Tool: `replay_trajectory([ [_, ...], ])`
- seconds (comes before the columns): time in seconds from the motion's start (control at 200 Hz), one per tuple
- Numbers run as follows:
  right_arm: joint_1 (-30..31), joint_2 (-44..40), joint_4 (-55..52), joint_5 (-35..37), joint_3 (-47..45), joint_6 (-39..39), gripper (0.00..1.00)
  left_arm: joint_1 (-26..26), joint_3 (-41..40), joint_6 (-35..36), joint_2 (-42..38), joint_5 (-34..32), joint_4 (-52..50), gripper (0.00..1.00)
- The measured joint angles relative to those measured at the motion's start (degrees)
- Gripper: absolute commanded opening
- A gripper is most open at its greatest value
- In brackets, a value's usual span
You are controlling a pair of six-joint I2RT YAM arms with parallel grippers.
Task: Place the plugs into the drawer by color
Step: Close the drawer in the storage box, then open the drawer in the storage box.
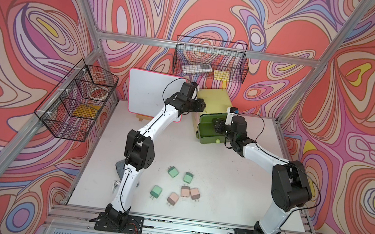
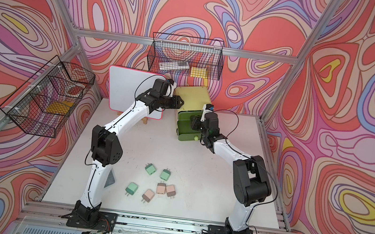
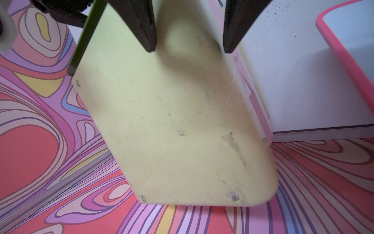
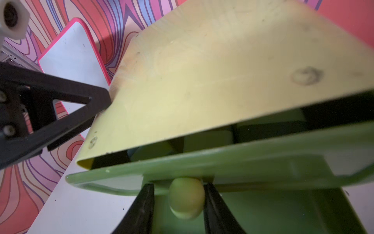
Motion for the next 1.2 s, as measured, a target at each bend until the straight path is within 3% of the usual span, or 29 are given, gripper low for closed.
replay_trajectory([
  [0.2,0.0,2.3,0.2,-0.7,1.9,0.0,0.47,0.0,0.0,0.2,0.0,-0.6,0.0,0.52],
  [0.406,-0.3,1.9,-6.1,-4.4,4.5,-6.0,0.67,-0.1,0.0,0.3,0.0,-0.9,0.0,0.53],
  [0.606,-3.0,-3.0,-25.2,-12.9,12.2,-26.1,0.73,-0.1,0.0,1.0,-0.2,-1.0,0.0,0.53],
  [0.901,-4.5,-4.2,-48.7,-21.4,18.7,-66.0,0.82,-0.1,0.0,1.1,-0.2,-1.0,0.0,0.53],
  [1.197,-4.4,2.1,-57.2,-20.2,24.2,-85.0,0.87,-0.1,0.0,1.7,-0.2,-1.2,0.0,0.53],
])
